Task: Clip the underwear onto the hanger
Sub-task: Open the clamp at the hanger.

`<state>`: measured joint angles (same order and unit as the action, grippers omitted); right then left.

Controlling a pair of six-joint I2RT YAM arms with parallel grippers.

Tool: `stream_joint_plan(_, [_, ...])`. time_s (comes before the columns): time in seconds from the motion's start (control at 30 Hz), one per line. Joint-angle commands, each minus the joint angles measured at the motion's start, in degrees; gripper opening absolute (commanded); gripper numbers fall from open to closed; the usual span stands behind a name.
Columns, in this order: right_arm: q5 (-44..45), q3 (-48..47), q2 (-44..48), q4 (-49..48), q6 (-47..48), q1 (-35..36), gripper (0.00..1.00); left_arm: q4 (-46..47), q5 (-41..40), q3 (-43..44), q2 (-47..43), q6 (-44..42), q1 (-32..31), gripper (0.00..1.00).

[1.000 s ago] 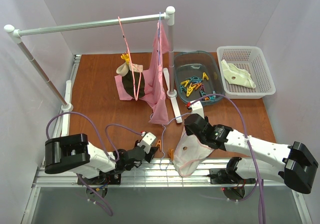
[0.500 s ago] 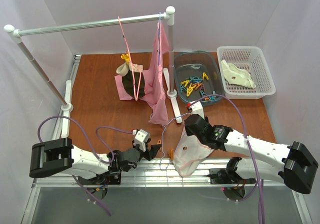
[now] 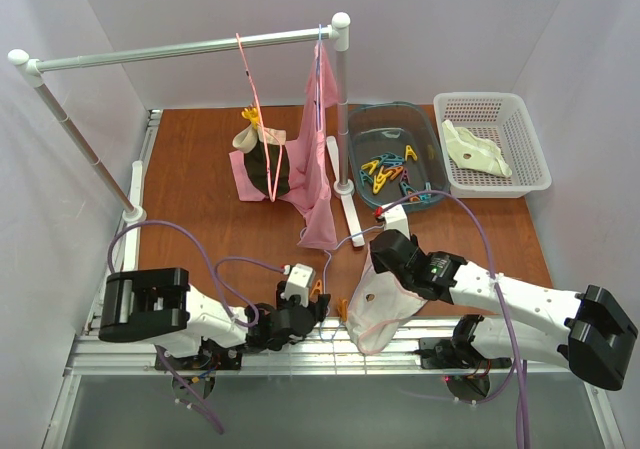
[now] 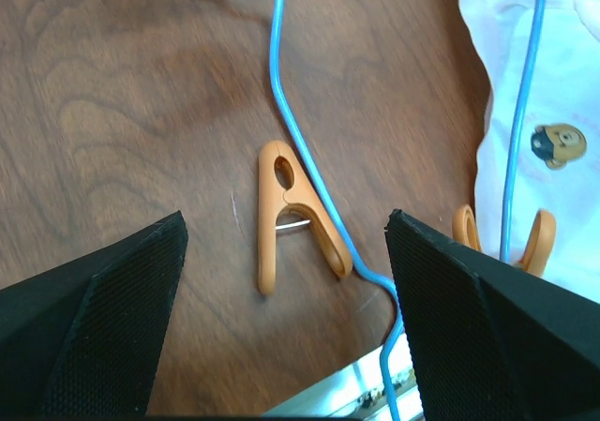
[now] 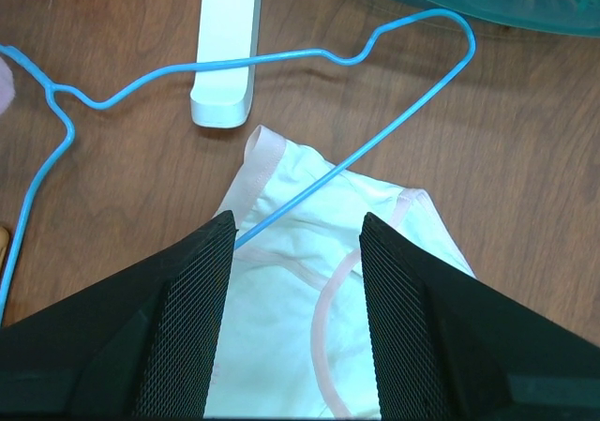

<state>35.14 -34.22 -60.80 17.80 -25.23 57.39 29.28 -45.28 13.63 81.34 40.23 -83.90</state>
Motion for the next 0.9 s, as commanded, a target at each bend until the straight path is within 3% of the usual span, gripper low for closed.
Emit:
stream_joint_plan(0.0, [0.11,0.91,1.21,-1.19,0.10,-0.17,0.48,-7.30,-6.05,2.89,2.15,5.03,-1.18,0.78])
stream_joint_plan(0.1, [0.11,0.99,1.21,-1.19,0.18,-0.34,0.49,-7.39,-5.79,3.33,3.64,6.00,-1.88,0.74])
stream_joint_plan(0.3, [-0.24,1.34,1.64,-1.37,0.10,-0.34,0.48,-13.88,-6.84,5.00,4.35,11.35,-4.08,0.54])
stream_joint_plan(0.57, [-0.59,1.43,1.91,-1.37,0.10,-0.43,0.49,-15.74,-7.11,4.30,4.35,11.80,-5.14,0.47])
stream_joint_plan(0.77, [-0.59,1.61,2.26,-1.45,0.10,-0.43,0.49,-4.27,-6.41,-1.14,1.19,4.08,-5.22,0.47])
stream_joint_plan(0.87, [-0.77,1.78,2.61,-1.45,0.10,-0.43,0.49,-2.03,-5.53,-3.17,-1.35,1.96,-5.14,0.41])
